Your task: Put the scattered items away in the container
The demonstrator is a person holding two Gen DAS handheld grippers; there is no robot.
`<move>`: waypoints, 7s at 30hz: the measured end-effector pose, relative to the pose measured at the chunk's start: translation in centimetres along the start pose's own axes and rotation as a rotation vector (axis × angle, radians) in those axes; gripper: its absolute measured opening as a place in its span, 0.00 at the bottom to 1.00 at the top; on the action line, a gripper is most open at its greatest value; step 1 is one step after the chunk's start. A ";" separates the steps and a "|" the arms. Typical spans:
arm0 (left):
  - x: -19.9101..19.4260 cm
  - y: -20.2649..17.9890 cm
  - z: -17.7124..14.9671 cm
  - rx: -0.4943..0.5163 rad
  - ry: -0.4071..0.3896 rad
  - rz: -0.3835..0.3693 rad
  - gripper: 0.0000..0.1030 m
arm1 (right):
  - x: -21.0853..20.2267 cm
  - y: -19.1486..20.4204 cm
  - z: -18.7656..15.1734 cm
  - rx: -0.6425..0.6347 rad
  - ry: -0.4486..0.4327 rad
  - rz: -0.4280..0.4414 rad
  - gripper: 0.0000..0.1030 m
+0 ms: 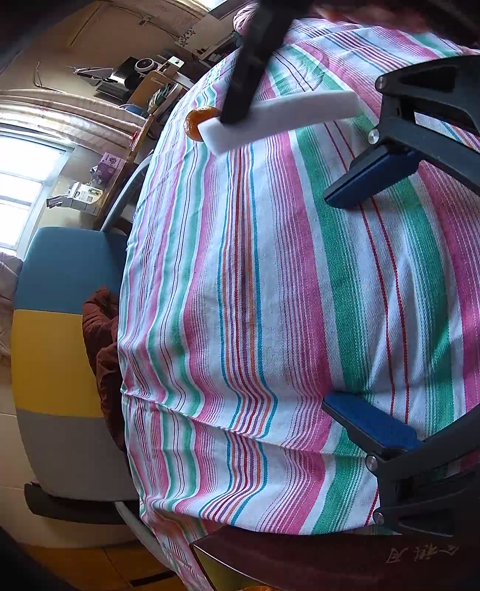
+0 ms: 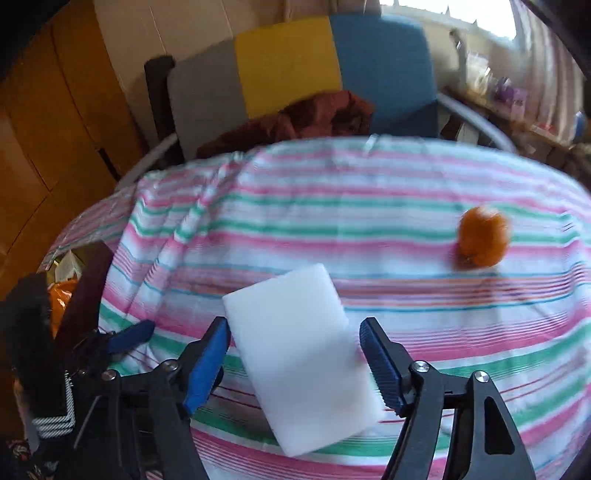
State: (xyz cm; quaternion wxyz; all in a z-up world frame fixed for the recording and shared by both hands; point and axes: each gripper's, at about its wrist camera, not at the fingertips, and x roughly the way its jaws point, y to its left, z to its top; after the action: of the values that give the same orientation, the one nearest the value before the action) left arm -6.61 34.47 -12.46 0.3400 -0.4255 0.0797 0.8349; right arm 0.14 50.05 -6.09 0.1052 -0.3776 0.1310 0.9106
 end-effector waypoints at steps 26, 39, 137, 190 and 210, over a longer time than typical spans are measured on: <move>-0.5 -0.3 0.1 0.022 0.021 -0.002 0.98 | 2.8 -7.9 0.0 0.123 0.003 -0.198 0.55; -3.3 -5.5 2.4 0.080 0.039 -0.115 0.95 | -2.7 -3.3 -6.5 0.128 0.009 -0.009 0.54; -26.9 23.4 -12.6 -0.452 -0.231 0.144 0.68 | -5.4 28.1 -5.9 -0.225 0.090 0.246 0.20; -33.2 19.3 -11.0 -0.401 -0.089 0.511 0.53 | -11.7 32.9 -7.3 -0.199 -0.050 0.102 0.99; -32.9 20.0 -11.1 -0.423 -0.099 0.578 0.43 | -10.9 33.2 -7.2 -0.203 -0.036 0.112 0.99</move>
State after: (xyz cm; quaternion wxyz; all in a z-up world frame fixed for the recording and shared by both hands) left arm 1.35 -1.75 2.60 -0.0024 -0.4055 0.0055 0.9141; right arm 2.83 15.38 2.10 0.0179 -0.3620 0.0572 0.9303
